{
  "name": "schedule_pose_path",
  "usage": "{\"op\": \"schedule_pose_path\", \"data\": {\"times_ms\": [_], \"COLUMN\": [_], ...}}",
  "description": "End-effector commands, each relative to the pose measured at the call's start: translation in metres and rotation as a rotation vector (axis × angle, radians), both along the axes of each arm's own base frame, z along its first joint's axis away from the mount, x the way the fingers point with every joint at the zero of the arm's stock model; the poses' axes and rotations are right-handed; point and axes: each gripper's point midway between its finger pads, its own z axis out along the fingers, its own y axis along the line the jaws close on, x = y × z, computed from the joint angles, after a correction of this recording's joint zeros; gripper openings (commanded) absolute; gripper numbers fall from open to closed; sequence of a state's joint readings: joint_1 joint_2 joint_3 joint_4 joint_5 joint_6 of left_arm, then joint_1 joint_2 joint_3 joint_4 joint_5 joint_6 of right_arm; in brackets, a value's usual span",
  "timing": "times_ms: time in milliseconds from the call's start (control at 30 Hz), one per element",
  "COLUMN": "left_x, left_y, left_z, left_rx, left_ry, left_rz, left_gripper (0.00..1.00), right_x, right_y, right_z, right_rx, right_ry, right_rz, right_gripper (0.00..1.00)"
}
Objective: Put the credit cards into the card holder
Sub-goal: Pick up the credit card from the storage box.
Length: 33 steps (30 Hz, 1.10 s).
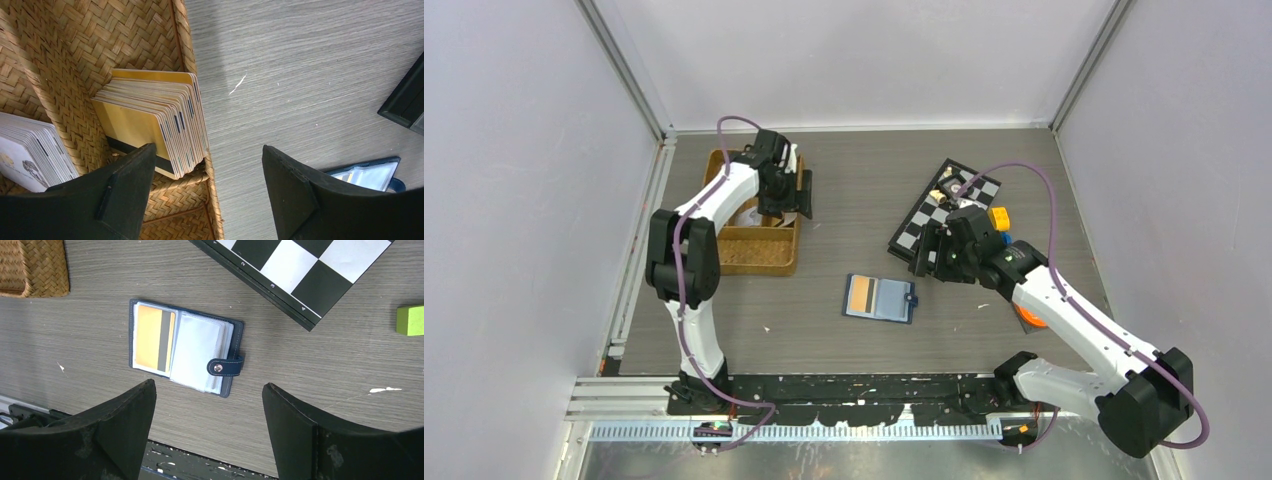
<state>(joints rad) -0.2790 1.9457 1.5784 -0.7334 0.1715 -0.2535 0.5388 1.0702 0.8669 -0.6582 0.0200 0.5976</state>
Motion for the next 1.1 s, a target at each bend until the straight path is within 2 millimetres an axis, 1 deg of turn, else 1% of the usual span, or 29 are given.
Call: {"op": "schedule_pose_path", "data": {"times_ms": [0,100,167,233,333,433,567,767,933,1000,1067], "left_x": [0.003,0.006,0.007,0.008,0.01,0.012,0.009,0.004,0.004,0.004,0.005], "left_y": [0.006,0.017,0.02,0.017,0.007,-0.002,-0.008,-0.011,-0.012,-0.012,-0.011], "left_z": [0.009,-0.002,-0.009,-0.013,-0.013,-0.011,-0.008,0.005,0.011,0.012,0.012], "left_rx": [0.026,0.091,0.11,0.102,0.053,0.006,-0.03,-0.065,-0.078,-0.076,-0.072], "left_ry": [-0.044,-0.034,-0.024,-0.016,-0.015,-0.014,-0.014,-0.05,-0.063,-0.065,-0.066], "left_rz": [0.006,0.018,0.021,0.015,-0.003,-0.023,-0.037,-0.027,-0.028,-0.026,-0.027], "left_gripper": [0.79,0.79,0.8,0.81,0.81,0.81,0.8,0.8,0.79,0.77,0.74], "right_x": [0.006,0.007,0.007,0.007,0.006,0.007,0.007,0.007,0.006,0.006,0.006], "right_y": [0.003,0.004,0.004,0.004,0.004,0.004,0.005,0.005,0.005,0.004,0.004], "right_z": [0.014,0.014,0.014,0.013,0.011,0.01,0.011,0.01,0.009,0.009,0.01], "right_rx": [0.045,0.043,0.041,0.041,0.039,0.04,0.045,0.046,0.049,0.051,0.054], "right_ry": [-0.051,-0.05,-0.048,-0.048,-0.042,-0.042,-0.044,-0.041,-0.036,-0.036,-0.037], "right_rz": [-0.01,-0.009,-0.008,-0.009,-0.009,-0.01,-0.014,-0.017,-0.022,-0.025,-0.026], "right_gripper": [0.82,0.82,0.82,0.82,0.82,0.82,0.82,0.81,0.81,0.81,0.81]}}
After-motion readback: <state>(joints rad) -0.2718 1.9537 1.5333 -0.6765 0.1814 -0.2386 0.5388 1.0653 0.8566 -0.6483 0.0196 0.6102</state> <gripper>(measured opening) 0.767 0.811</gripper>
